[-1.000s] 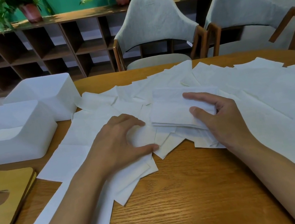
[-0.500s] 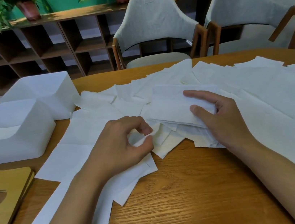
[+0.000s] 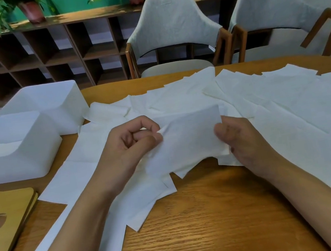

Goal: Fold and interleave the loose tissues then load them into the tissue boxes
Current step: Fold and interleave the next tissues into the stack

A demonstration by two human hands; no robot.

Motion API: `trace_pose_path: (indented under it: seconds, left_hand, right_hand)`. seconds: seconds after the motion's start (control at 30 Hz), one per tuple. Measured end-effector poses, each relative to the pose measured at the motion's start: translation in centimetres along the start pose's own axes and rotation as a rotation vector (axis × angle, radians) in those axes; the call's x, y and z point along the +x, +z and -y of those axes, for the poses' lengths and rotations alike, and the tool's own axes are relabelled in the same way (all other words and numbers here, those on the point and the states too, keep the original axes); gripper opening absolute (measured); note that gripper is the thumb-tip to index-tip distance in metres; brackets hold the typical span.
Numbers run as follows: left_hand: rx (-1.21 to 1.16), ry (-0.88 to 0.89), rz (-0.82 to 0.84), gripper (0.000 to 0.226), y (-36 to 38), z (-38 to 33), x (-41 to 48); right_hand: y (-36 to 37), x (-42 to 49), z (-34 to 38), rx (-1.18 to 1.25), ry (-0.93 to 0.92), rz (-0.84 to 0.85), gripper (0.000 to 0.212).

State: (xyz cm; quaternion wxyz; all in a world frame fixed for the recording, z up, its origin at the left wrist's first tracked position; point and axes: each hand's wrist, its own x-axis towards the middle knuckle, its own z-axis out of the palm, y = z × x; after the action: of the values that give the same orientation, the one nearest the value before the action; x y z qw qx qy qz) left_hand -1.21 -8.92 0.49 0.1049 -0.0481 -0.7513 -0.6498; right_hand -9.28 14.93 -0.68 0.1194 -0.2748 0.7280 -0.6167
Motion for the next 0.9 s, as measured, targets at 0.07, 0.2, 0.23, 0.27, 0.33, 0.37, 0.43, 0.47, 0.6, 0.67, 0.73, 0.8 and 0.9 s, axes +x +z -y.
trace_pose_path:
  seconds: [0.07, 0.2, 0.23, 0.27, 0.33, 0.37, 0.43, 0.47, 0.6, 0.67, 0.73, 0.8, 0.9]
  left_hand:
    - [0.065, -0.031, -0.051, 0.021, 0.1, 0.2, 0.1]
    - [0.168, -0.053, -0.094, 0.021, 0.9, 0.1, 0.2]
    - [0.209, -0.051, -0.104, 0.020, 1.1, 0.1, 0.2]
    - [0.246, -0.046, -0.123, 0.017, 1.3, 0.3, 0.2]
    - [0.265, -0.048, -0.156, 0.011, 1.5, 0.6, 0.3]
    - [0.267, -0.055, -0.152, 0.011, 1.5, 0.7, 0.3]
    - [0.305, -0.067, -0.112, 0.013, 1.4, 0.8, 0.4]
    - [0.321, -0.069, -0.092, 0.015, 1.4, 0.8, 0.4]
    - [0.298, -0.075, -0.111, 0.015, 1.6, 1.0, 0.4]
    - [0.298, -0.075, -0.141, 0.014, 1.8, 1.1, 0.4]
    - [0.290, -0.088, -0.156, 0.014, 1.8, 1.4, 0.4]
    - [0.307, -0.064, -0.210, 0.015, 2.1, 1.6, 0.3]
    - [0.358, -0.081, -0.299, 0.044, 2.1, 1.8, 0.5]
  right_hand:
    - [0.5, -0.1, 0.2, -0.010, -0.013, -0.060, 0.034]
    - [0.8, 0.0, 0.2, -0.044, -0.007, -0.139, 0.021]
    - [0.8, 0.0, 0.3, -0.038, -0.004, -0.127, 0.023]
    - [0.9, -0.1, 0.2, -0.030, -0.007, -0.101, 0.026]
    - [1.0, -0.2, 0.3, -0.023, -0.025, -0.048, 0.033]
    - [1.1, -0.2, 0.2, -0.036, -0.037, -0.031, 0.039]
    - [1.2, -0.1, 0.0, -0.093, -0.057, -0.018, 0.055]
    - [1.2, -0.1, -0.1, -0.124, -0.059, -0.020, 0.060]
    - [1.5, -0.1, 0.0, -0.199, -0.073, -0.031, 0.068]
    - [1.6, -0.1, 0.0, -0.223, -0.078, -0.036, 0.069]
    - [1.6, -0.1, -0.1, -0.216, -0.083, -0.043, 0.071]
    - [1.6, -0.1, -0.1, -0.184, -0.092, -0.066, 0.071]
    - [1.3, -0.1, 0.3, -0.124, -0.125, -0.135, 0.072]
